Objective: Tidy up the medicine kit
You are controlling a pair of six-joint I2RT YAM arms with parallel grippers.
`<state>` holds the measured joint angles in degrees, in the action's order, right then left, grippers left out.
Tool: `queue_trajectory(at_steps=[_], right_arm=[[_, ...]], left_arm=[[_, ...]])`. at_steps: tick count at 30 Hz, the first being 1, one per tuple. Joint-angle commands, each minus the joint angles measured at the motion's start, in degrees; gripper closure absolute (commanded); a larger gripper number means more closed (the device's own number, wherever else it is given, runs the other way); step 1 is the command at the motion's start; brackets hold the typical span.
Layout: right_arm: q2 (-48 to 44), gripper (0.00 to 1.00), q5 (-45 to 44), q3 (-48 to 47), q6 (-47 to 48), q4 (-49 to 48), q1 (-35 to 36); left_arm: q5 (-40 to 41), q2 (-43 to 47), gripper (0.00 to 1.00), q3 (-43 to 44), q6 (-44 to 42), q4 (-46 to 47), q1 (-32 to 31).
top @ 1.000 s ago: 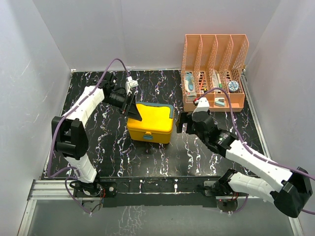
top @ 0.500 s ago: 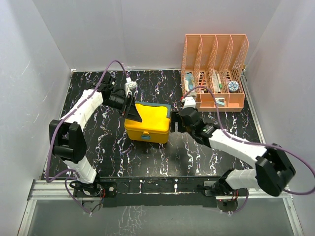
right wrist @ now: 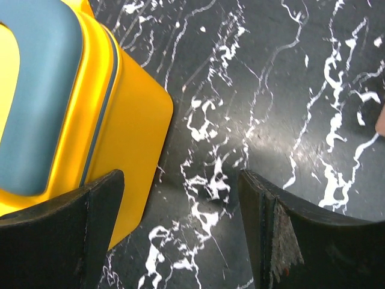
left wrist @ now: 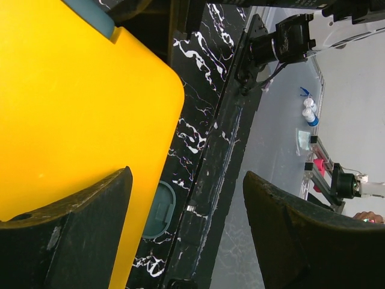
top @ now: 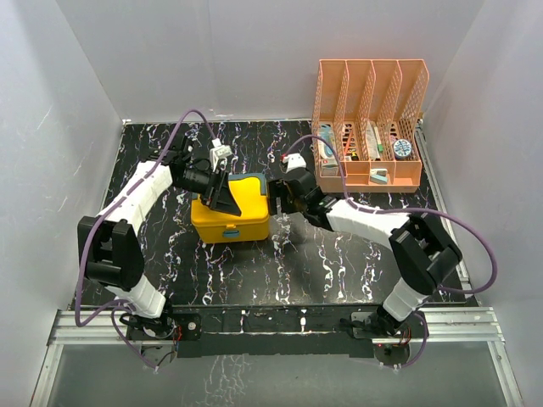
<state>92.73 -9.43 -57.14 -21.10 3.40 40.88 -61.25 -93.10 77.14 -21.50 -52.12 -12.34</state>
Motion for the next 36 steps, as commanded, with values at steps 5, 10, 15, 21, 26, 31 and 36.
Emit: queue_trajectory(at_steps=[5, 10, 15, 21, 26, 31, 36], right_arm=[[6.3, 0.25, 6.2, -10.9, 0.9, -9.7, 1.1], [9.5, 0.24, 5.8, -13.7, 1.1, -9.8, 1.4], [0.8, 0.24, -2.4, -8.0, 1.3, -11.6, 1.5], [-14.9, 0.24, -9.0, 1.9, 1.1, -11.2, 1.7], [-21.1, 0.24, -12.0, 5.9, -0.3, -6.9, 7.0], [-18.7, 0.26, -18.5, 7.7, -3.8, -6.4, 18.2], [-12.0, 0.27, -24.8, 6.6, -7.3, -8.1, 27.6]], left_arm=[[3.4, 0.8, 0.26, -4.2, 1.1, 0.6, 1.2], [3.7, 0.4, 0.26, -2.6, 2.2, 1.7, 2.2], [4.7, 0.7, 0.26, 6.4, 4.1, 1.9, 5.9], [6.4, -1.6, 0.24, 17.7, 5.0, 2.1, 10.9], [8.2, -7.3, 0.24, 22.8, 6.1, 3.8, 13.6], [11.2, -12.3, 0.24, 25.0, 8.2, 7.0, 14.2], [13.8, -15.6, 0.24, 26.1, 8.6, 8.5, 14.2]])
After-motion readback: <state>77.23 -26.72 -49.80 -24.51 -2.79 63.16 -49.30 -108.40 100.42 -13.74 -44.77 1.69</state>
